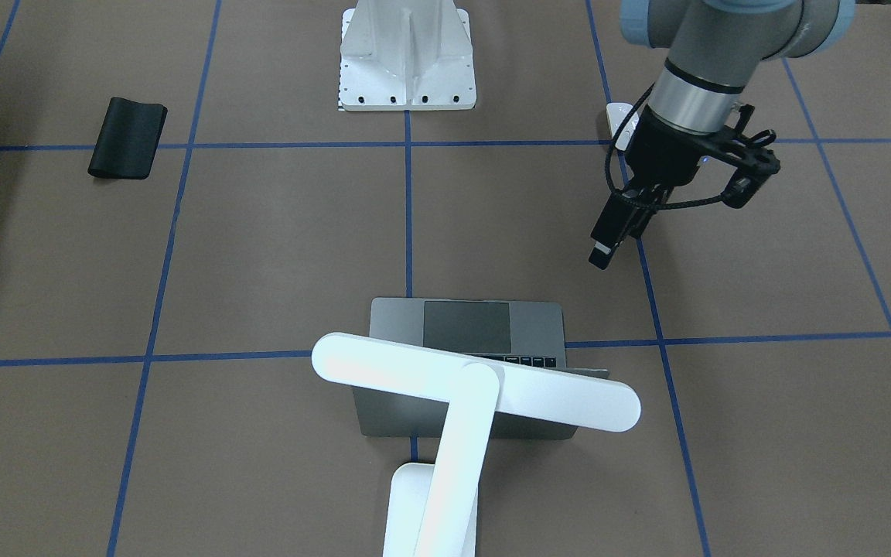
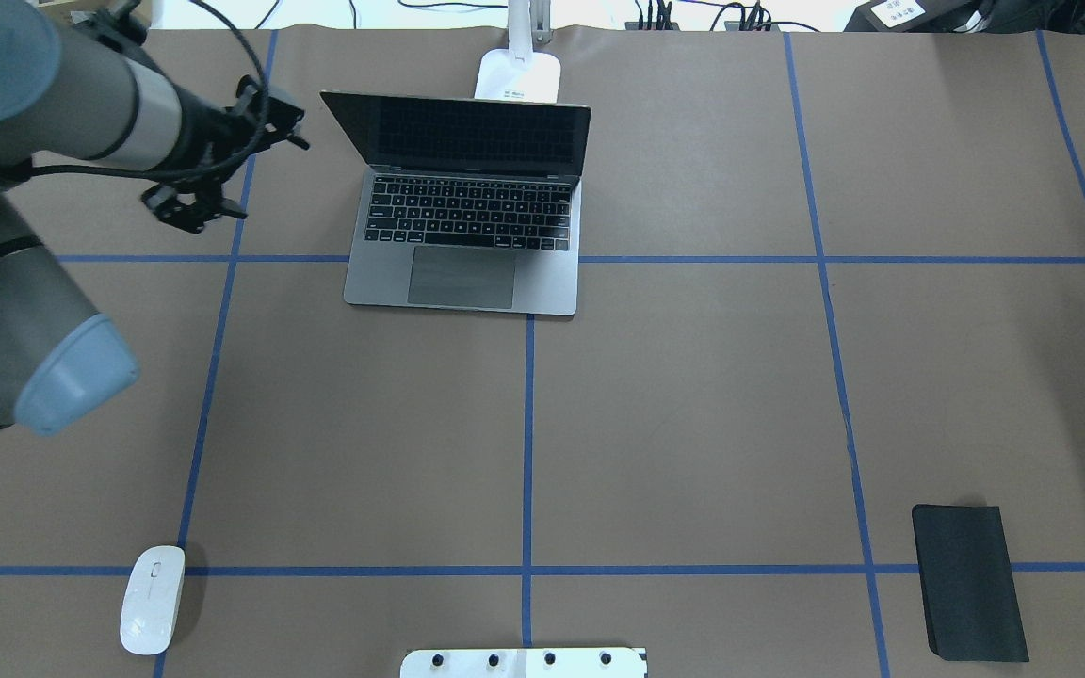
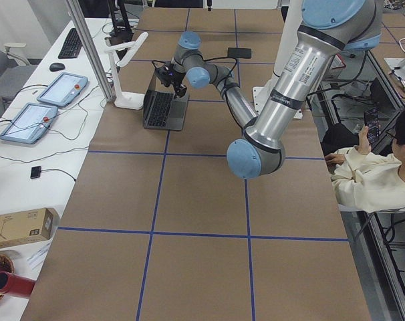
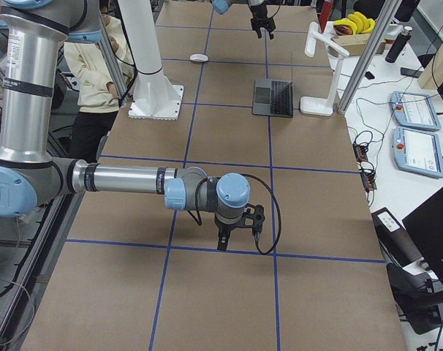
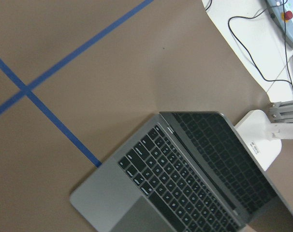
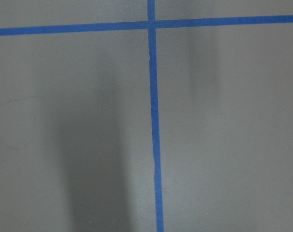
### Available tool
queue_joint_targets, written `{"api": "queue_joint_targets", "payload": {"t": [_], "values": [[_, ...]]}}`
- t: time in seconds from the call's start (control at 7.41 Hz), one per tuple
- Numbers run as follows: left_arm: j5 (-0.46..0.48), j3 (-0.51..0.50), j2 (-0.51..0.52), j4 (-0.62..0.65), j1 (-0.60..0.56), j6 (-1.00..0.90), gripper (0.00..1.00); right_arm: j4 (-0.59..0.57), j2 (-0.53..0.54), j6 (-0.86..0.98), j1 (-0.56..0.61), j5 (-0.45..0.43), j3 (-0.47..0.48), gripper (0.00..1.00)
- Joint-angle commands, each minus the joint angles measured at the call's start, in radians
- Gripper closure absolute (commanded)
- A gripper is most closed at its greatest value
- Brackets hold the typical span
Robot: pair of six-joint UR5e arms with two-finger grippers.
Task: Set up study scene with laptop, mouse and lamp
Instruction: 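Release the laptop and withdraw the left gripper away from it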
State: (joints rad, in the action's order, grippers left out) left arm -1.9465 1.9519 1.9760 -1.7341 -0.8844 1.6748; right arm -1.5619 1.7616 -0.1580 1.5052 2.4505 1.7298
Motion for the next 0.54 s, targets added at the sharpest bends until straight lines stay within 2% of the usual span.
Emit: {"api": "queue_joint_targets", "payload": {"t": [0.0, 0.13, 0.27, 0.4], "values": [[-0.16, -0.023, -0.086, 0.013, -0.167, -0.473, 0.0, -0.001, 0.006, -0.015, 0.0, 0.137, -0.077, 0.0], [-0.254, -0.059, -0.094, 0.024, -0.23, -0.635, 0.0, 0.0, 0.006, -0.015, -0.008, 0.204, -0.138, 0.0], [-0.303, -0.068, -0.133, 0.025, -0.298, -0.784, 0.0, 0.003, 0.009, -0.002, -0.046, 0.25, -0.177, 0.0], [-0.349, -0.085, -0.152, 0.036, -0.332, -0.928, 0.0, 0.005, 0.028, -0.003, -0.09, 0.252, -0.179, 0.0]]}}
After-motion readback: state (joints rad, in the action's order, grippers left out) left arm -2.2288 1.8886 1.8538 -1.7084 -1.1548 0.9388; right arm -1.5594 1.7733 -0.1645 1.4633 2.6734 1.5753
